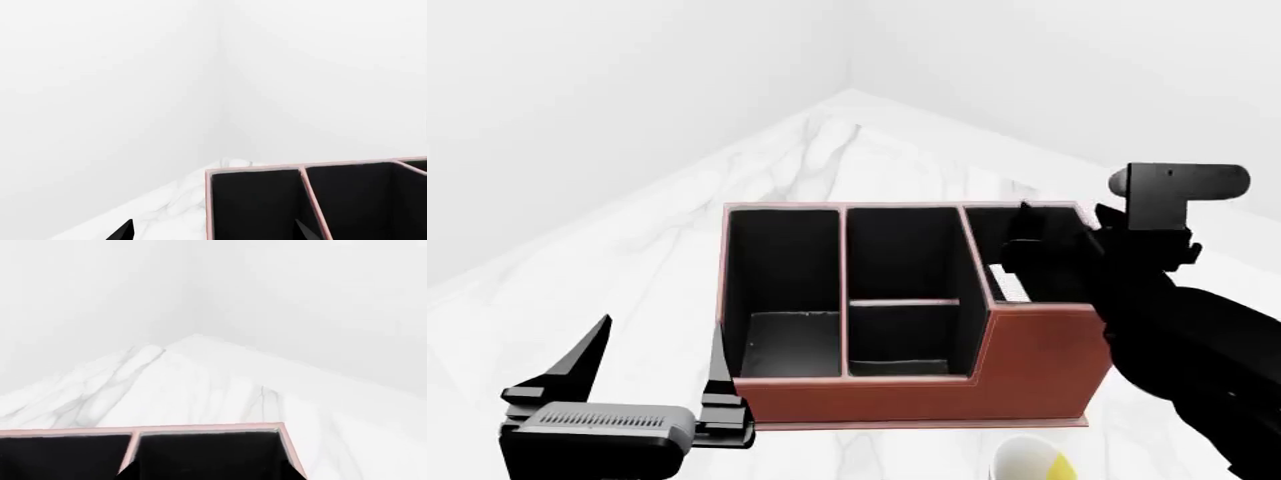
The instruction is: Pick up the book and place it in the right compartment of the caddy.
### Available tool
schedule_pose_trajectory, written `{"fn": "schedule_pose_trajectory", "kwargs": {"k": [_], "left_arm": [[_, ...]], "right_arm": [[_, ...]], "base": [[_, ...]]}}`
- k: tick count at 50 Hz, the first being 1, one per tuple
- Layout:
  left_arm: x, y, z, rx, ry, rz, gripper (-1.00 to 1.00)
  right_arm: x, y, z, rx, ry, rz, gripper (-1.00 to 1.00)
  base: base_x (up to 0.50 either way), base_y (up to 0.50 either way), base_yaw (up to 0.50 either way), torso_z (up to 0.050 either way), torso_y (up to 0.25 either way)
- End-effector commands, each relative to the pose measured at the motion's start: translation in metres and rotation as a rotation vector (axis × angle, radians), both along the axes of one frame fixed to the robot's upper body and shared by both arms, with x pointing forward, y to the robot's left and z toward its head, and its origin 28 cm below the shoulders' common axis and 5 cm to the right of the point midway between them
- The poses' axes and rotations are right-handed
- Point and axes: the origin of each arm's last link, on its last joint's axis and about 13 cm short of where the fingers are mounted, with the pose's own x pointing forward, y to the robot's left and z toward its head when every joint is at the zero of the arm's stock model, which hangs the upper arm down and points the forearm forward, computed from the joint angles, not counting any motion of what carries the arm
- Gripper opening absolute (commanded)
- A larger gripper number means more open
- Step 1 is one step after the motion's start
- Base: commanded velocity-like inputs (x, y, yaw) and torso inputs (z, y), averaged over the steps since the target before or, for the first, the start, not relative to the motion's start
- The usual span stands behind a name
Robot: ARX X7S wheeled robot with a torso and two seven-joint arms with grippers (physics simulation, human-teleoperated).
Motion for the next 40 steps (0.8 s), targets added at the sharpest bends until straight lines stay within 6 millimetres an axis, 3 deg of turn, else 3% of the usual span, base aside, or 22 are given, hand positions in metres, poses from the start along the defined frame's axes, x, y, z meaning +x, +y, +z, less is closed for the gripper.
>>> {"fn": "schedule_pose_trajectory", "kwargs": {"k": [1,20,27,40], "left_arm": [[0.000,0.000,0.000,0.000,0.000,0.000,1.00],[-0.001,0.000,0.001,0.002,-0.006,-0.001,1.00],[-0.001,0.000,0.001,0.002,-0.010,-0.002,1.00],[-0.006,0.000,0.007,0.007,-0.059,-0.007,1.00]], "right_arm": [[-0.004,-0.001,0.010,0.043,-0.116,-0.011,1.00],[-0.028,-0.002,0.036,0.142,-0.610,-0.046,1.00],[-0.051,-0.010,0.050,0.290,-0.813,-0.028,1.00],[-0.092,-0.013,0.076,0.227,-1.003,-0.041,1.00]], "base": [[0.00,0.00,0.00,0.000,0.000],[0.00,0.00,0.00,0.000,0.000],[0.00,0.00,0.00,0.000,0.000],[0.00,0.00,0.00,0.000,0.000]]}}
